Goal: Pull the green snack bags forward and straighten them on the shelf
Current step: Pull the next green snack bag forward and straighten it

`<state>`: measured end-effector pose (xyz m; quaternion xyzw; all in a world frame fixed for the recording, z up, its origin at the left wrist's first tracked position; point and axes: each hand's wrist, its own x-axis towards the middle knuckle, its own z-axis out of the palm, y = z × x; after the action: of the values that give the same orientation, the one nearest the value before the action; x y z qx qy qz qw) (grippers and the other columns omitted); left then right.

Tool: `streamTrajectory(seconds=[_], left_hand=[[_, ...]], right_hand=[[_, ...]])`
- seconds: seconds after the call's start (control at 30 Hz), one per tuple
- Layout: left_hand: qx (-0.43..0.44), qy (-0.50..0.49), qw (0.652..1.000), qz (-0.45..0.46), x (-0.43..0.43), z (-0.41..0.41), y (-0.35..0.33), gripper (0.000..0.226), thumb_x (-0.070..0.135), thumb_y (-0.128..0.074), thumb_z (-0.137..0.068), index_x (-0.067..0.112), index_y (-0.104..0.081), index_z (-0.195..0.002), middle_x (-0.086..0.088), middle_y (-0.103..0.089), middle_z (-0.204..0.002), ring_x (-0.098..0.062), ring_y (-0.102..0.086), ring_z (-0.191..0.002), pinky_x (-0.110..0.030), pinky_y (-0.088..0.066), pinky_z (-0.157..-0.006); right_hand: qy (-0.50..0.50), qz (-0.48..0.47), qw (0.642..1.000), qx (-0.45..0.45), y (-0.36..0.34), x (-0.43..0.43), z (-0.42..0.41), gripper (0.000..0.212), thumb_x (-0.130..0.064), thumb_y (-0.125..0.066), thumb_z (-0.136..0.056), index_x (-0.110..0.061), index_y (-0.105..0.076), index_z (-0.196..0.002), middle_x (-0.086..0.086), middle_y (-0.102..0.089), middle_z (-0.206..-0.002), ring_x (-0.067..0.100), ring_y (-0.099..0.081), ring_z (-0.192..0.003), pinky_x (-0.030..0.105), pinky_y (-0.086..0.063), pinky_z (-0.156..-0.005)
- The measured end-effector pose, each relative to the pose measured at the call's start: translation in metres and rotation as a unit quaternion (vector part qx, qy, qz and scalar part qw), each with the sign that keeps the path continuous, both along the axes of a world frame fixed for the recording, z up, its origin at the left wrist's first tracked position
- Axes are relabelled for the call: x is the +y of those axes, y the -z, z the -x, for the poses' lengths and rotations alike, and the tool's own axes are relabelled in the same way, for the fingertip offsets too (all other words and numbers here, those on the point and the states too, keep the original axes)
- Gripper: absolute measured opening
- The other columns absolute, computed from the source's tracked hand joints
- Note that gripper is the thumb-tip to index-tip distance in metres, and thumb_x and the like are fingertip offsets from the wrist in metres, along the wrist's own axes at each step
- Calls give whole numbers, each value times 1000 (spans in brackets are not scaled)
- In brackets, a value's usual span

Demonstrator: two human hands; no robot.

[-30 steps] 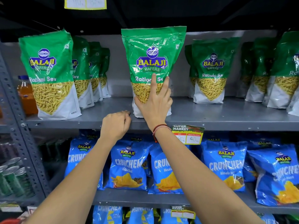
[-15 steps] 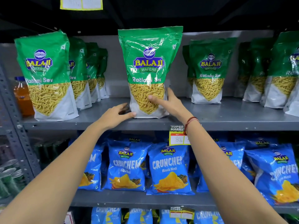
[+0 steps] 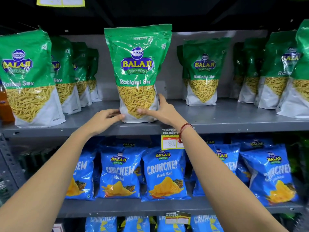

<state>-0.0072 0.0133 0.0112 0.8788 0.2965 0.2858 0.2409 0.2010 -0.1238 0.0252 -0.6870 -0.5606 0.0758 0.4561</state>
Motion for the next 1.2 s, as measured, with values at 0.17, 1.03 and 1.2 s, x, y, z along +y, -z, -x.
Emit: streamTrajectory(seconds=[0.17,1.03,1.2], left_hand=[[-219,-169,947,-161,-48,-20,7,48,45,-51,-91,8,-54,-122,-17,-57,-121,-30,-51,-113,-39,-39,-94],[15,-111,924,-365,-178,-240,36,60,50,-14,-88,17,-64,-82,-3,-71,-80,-26,-63,-76,-32,-28,-57],[-9,-109,922,-371,-181,-240,35,56,46,-18,-90,15,-63,-77,-3,-69,-73,-25,-62,-68,-31,-26,-54]], right_hand=[[67,-107,992,14,-8,-29,-50,105,-69,-65,-73,-15,-20,-152,12,-36,-153,27,-37,-137,40,-34,-108],[331,-16,929,-167,-34,11,-207,120,-65,-73,-67,-28,1,-154,25,7,-159,50,-5,-144,69,-23,-107],[340,-17,929,-145,-37,15,-204,116,-59,-73,-71,-30,2,-153,26,2,-158,50,-16,-140,64,-33,-104]])
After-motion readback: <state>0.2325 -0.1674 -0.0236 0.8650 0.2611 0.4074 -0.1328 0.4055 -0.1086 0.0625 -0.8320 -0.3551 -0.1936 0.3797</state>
